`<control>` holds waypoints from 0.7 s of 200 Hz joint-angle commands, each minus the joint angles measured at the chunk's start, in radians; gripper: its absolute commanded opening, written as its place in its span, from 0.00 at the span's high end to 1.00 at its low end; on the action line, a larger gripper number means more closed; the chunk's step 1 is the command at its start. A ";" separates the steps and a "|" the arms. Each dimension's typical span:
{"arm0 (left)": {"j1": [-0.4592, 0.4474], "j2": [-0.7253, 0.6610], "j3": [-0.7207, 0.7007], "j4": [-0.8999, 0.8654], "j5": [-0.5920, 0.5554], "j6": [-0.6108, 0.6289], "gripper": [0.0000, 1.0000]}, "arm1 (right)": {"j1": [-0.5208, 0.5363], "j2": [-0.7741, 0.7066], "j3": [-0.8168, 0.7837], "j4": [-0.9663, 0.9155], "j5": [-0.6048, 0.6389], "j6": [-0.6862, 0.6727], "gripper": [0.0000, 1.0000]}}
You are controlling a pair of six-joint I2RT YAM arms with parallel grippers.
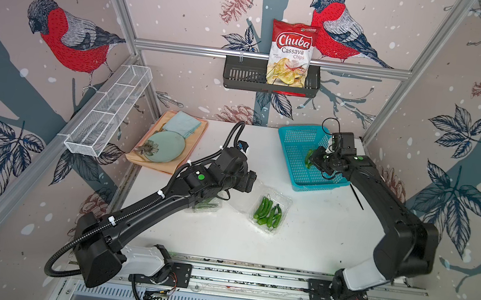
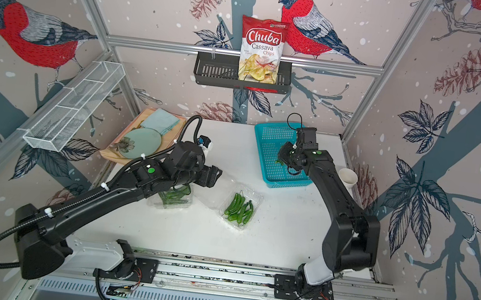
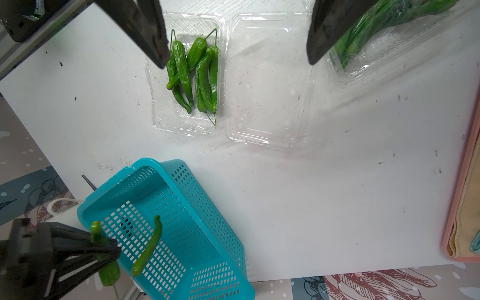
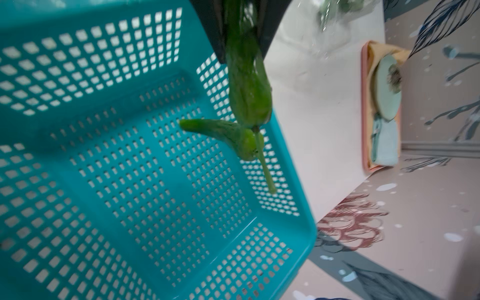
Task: Take small green peppers out of containers
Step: Place the green pepper in the basket.
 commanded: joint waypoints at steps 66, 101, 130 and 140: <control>0.002 0.093 0.119 -0.058 0.008 -0.008 0.19 | -0.017 0.463 0.233 0.024 0.243 -0.173 0.63; 0.002 0.091 0.139 -0.071 -0.023 -0.015 0.04 | -0.014 0.398 0.246 -0.028 0.248 -0.155 0.19; 0.002 0.063 0.134 -0.057 -0.066 -0.027 0.02 | 0.055 0.216 0.176 -0.059 0.249 -0.123 0.15; 0.002 0.055 0.126 -0.050 -0.075 -0.035 0.02 | 0.101 0.156 0.139 -0.076 0.256 -0.098 0.14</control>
